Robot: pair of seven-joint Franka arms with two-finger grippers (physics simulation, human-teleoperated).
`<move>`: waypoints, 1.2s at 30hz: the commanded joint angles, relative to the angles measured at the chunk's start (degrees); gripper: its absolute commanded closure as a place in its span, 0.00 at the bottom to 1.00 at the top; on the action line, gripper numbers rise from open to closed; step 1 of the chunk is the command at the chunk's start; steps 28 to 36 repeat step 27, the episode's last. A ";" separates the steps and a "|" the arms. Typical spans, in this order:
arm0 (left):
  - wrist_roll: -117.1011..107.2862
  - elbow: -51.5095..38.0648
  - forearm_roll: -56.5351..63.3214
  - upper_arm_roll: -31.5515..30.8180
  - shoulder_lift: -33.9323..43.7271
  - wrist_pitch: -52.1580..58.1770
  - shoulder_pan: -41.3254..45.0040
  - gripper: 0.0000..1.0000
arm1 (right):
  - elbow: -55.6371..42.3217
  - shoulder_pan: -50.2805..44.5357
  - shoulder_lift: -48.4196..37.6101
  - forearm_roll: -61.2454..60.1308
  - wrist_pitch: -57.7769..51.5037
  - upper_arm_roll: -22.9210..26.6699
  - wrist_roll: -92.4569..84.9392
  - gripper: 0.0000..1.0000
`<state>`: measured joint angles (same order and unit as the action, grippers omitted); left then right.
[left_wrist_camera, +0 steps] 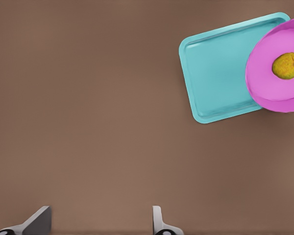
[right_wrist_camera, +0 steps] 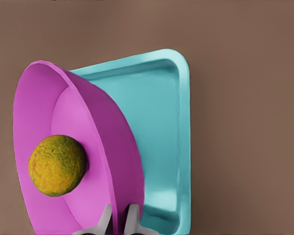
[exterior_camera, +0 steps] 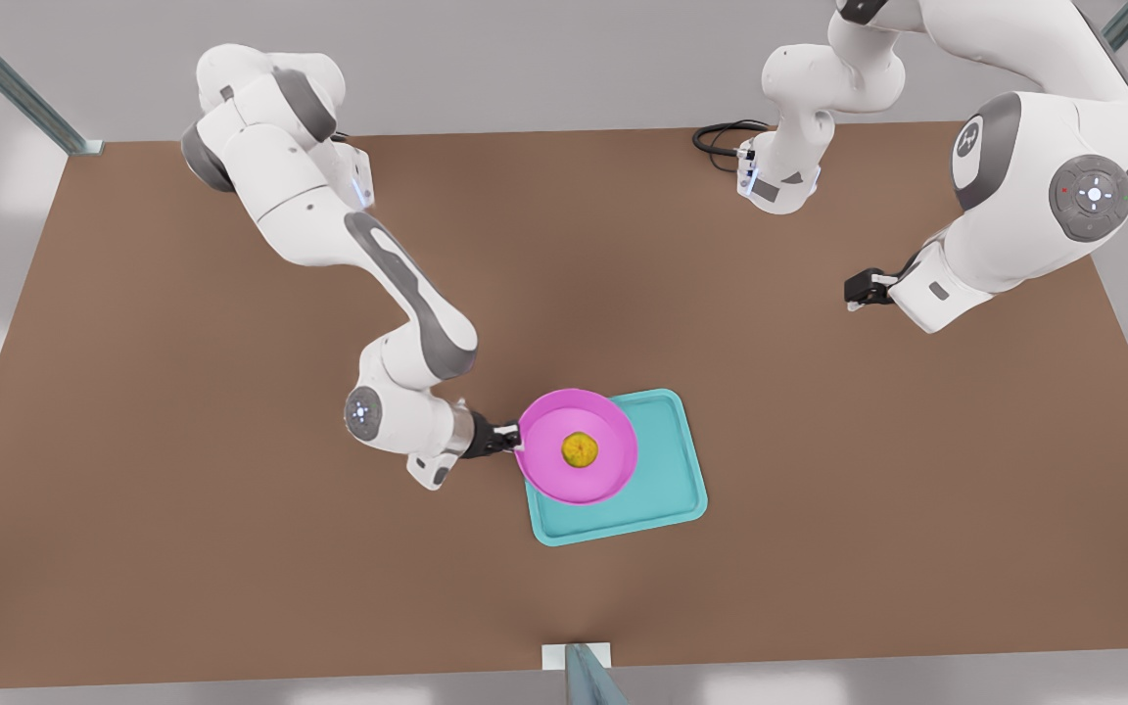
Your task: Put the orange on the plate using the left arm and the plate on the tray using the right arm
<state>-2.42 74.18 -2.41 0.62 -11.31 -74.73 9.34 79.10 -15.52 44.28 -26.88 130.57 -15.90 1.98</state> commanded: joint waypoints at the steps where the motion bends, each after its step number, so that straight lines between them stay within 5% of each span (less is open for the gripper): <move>1: 0.31 -0.09 0.04 -0.18 -0.02 -0.06 0.06 0.00 | -1.85 -0.39 1.86 0.07 1.53 -0.01 1.36 0.79; 6: 0.31 0.00 0.04 -0.27 -0.02 -0.06 0.06 0.00 | -4.57 -1.44 4.67 0.16 3.47 -0.01 1.19 0.79; 7: 0.31 0.00 0.12 -0.27 -0.02 -0.06 0.06 0.00 | -4.57 -1.53 4.67 0.16 3.47 -0.01 1.19 0.32; 8: 0.31 0.00 0.12 -0.27 -0.02 -0.06 0.06 0.00 | -4.31 -1.62 4.58 -0.10 4.61 -0.01 1.10 0.00; 14: 0.31 0.00 0.12 -0.27 -0.55 -0.68 0.06 0.00 | -4.48 -1.71 2.57 0.42 4.61 -0.01 0.40 0.00; 15: 0.31 0.00 0.12 -0.27 -0.55 -0.50 0.06 0.00 | -3.61 -1.71 -0.51 1.65 1.99 2.97 0.05 0.00; 17: 0.31 0.00 0.04 -0.27 -0.81 -0.32 0.06 0.00 | -3.96 -1.18 -7.36 10.08 -33.33 17.12 -15.67 0.00; 19: 0.31 -0.09 -0.05 -0.27 -0.81 -0.32 0.06 0.00 | -3.43 2.60 -21.86 29.41 -48.30 21.88 -20.79 0.00; 23: 0.31 -0.09 0.04 -0.27 -0.90 -0.41 -0.03 0.00 | 1.05 4.44 -34.96 36.19 -50.32 21.88 -20.35 0.00; 36: 0.49 -1.23 0.21 -0.27 -1.78 -0.15 -0.03 0.00 | 1.67 5.15 -35.32 35.84 -50.32 21.88 -20.44 0.00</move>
